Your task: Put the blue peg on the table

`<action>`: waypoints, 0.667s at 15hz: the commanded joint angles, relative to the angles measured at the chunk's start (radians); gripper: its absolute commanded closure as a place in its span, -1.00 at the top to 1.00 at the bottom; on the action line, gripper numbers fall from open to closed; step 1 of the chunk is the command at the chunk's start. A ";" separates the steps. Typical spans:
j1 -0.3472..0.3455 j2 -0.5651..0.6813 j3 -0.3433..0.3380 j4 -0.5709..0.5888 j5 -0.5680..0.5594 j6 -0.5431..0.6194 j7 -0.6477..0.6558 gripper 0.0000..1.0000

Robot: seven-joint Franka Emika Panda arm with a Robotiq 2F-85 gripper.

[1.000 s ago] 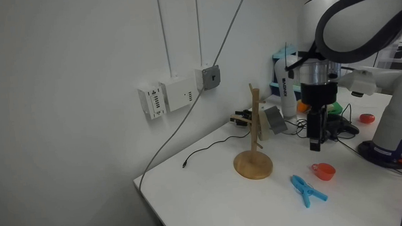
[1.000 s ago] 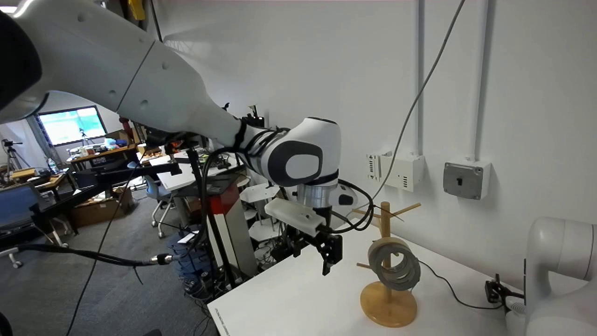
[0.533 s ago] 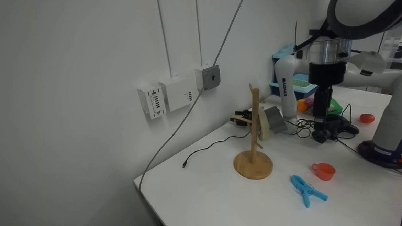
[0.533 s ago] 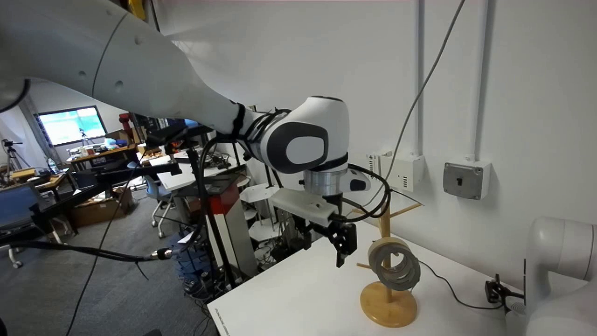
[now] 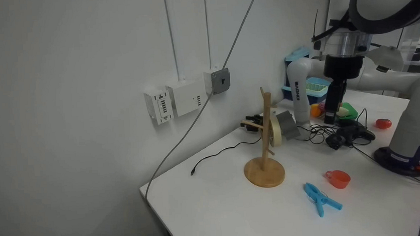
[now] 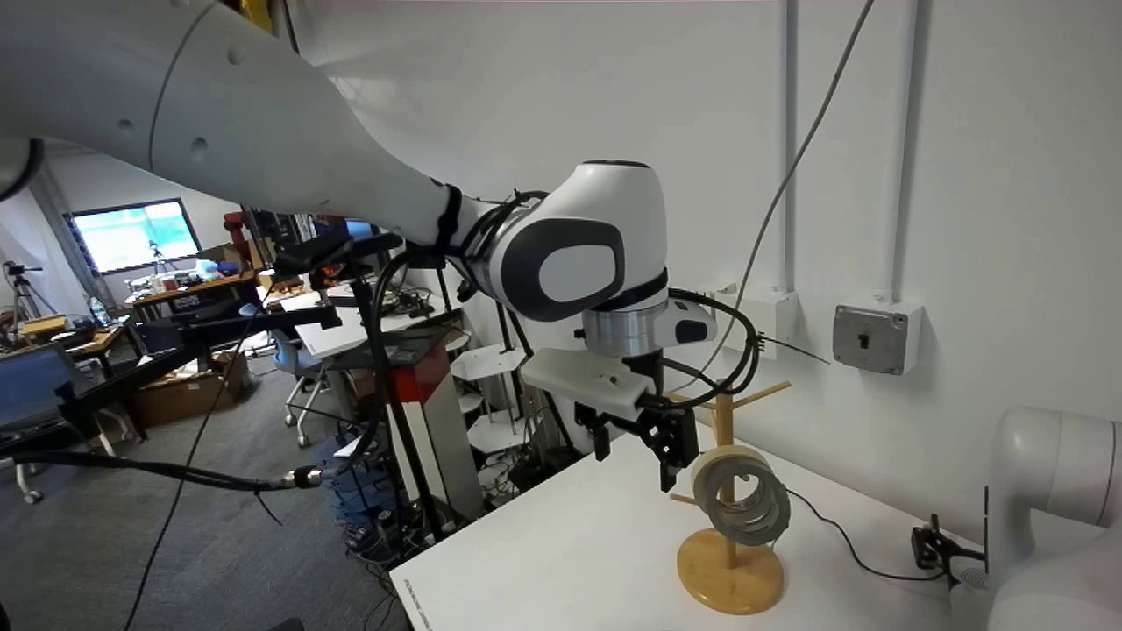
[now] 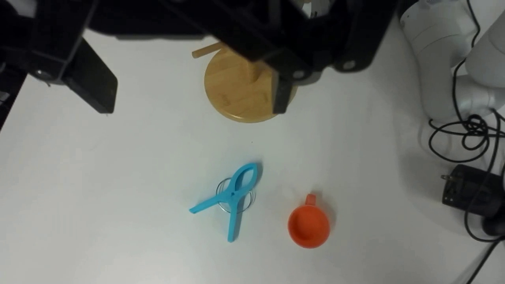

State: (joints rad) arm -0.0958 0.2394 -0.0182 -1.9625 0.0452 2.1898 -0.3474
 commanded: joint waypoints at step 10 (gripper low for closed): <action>-0.020 0.032 0.002 -0.107 0.006 0.254 -0.031 1.00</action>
State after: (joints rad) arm -0.0988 0.2651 -0.0182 -2.0546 0.0455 2.4012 -0.3501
